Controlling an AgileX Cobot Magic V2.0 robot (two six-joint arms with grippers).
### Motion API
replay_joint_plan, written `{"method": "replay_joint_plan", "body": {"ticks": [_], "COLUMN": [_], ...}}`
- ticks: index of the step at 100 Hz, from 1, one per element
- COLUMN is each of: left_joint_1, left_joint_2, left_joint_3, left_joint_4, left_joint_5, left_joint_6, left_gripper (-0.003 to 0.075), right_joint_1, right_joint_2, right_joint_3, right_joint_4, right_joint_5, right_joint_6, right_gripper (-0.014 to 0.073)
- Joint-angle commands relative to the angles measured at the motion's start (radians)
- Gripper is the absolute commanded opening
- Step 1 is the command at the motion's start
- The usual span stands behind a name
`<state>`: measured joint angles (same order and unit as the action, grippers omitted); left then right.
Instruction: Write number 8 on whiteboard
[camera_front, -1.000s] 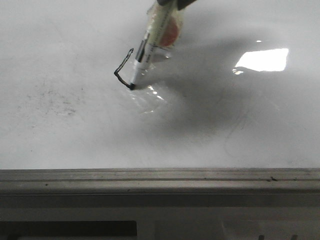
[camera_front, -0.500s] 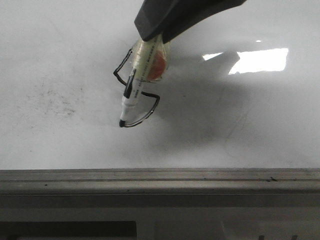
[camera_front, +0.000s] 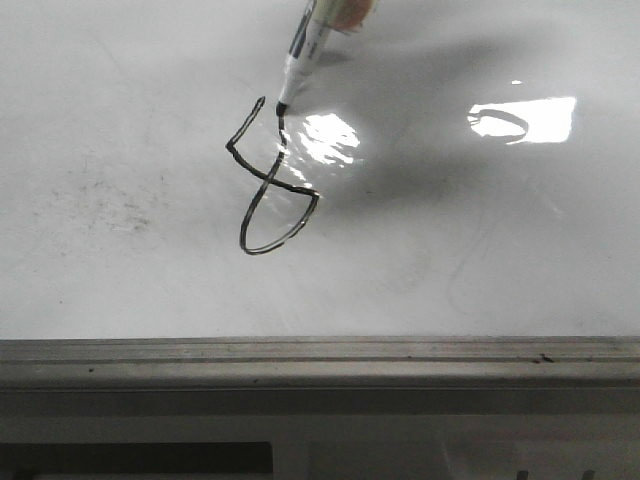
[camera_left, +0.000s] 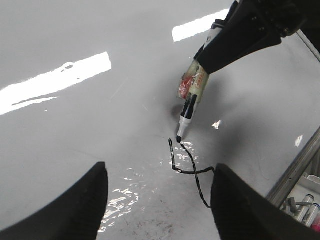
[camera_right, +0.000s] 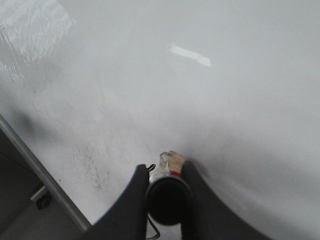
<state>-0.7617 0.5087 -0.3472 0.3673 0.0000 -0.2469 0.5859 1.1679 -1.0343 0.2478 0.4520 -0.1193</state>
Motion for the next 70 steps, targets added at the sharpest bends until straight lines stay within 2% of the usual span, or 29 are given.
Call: {"method": "replay_joint_plan", "body": {"ticks": [1,20,45,70], "left_joint_1": [0.003,0.003,0.001,-0.094], "left_joint_2": [0.009,0.014,0.037,0.242], "left_joint_3": [-0.030,-0.030,-0.024,-0.010], "left_joint_4": [-0.003,-0.003,-0.014,0.037], "left_joint_5": [-0.063,-0.063,-0.071,-0.266], "left_joint_6": [-0.013,-0.013,-0.013,-0.006], "left_gripper": [0.0420,0.0421,0.0420,0.0420], "right_joint_1": [-0.011,0.016,0.110,0.228], "right_joint_2": [-0.015,-0.018,-0.079,-0.069], "right_joint_3": [-0.035,-0.035,-0.035,-0.030], "right_joint_4": [-0.035,-0.032,-0.032,-0.044], "right_joint_5": [-0.092,-0.086,-0.050,0.034], "right_joint_6": [-0.021,-0.040,-0.048,-0.066], "right_gripper": [-0.0063,-0.0063,-0.0063,-0.0063]}}
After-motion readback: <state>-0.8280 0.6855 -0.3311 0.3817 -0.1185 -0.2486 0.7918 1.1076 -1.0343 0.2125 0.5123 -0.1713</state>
